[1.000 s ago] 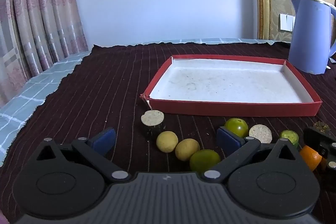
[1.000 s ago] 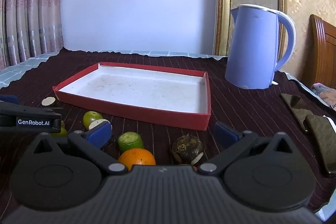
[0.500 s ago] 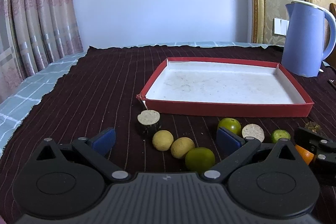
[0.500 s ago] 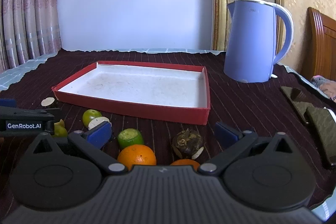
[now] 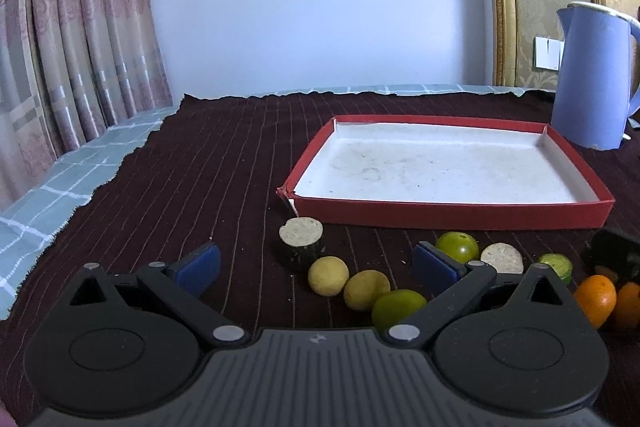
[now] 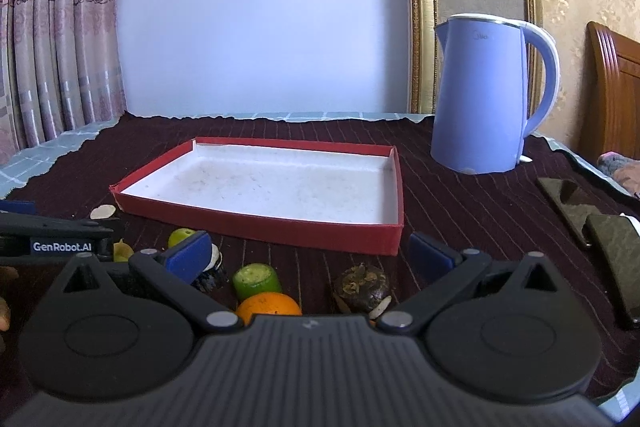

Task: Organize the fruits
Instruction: 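Move both grippers toward the row of fruits in front of the tray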

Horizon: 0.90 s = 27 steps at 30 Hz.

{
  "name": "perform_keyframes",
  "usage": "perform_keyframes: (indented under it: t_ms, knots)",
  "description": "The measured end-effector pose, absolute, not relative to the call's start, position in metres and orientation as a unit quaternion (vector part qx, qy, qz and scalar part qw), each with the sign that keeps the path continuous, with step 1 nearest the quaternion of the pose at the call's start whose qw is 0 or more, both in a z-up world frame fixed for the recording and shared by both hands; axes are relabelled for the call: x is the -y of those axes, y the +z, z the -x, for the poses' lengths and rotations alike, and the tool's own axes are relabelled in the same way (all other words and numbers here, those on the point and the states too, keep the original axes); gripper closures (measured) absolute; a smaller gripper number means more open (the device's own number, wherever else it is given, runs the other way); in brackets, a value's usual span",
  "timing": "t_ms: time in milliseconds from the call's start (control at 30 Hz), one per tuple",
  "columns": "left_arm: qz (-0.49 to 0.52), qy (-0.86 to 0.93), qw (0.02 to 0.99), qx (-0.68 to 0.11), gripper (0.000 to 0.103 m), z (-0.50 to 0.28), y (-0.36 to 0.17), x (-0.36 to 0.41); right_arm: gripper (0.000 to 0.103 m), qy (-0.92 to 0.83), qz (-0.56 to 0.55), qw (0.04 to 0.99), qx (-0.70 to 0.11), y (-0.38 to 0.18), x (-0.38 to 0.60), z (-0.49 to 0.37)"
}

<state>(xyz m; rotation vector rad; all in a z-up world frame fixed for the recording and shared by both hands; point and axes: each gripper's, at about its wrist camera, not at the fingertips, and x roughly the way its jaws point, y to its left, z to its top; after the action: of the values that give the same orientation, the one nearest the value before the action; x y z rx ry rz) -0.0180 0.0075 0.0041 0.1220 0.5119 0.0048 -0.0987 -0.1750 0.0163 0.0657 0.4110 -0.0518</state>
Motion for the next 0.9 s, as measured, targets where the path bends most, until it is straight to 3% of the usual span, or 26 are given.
perform_keyframes:
  t_ms: [433,900]
  knots:
    - [-0.06,0.002,0.96,-0.273,0.0,0.017,-0.005,-0.009,0.0,0.002,-0.078,0.978,-0.194,0.017,0.185,0.108]
    - [-0.06,0.01,0.959,-0.277,0.0,0.024,-0.005,-0.011,0.0,-0.002,-0.018,0.984,-0.179,0.021,0.167,0.129]
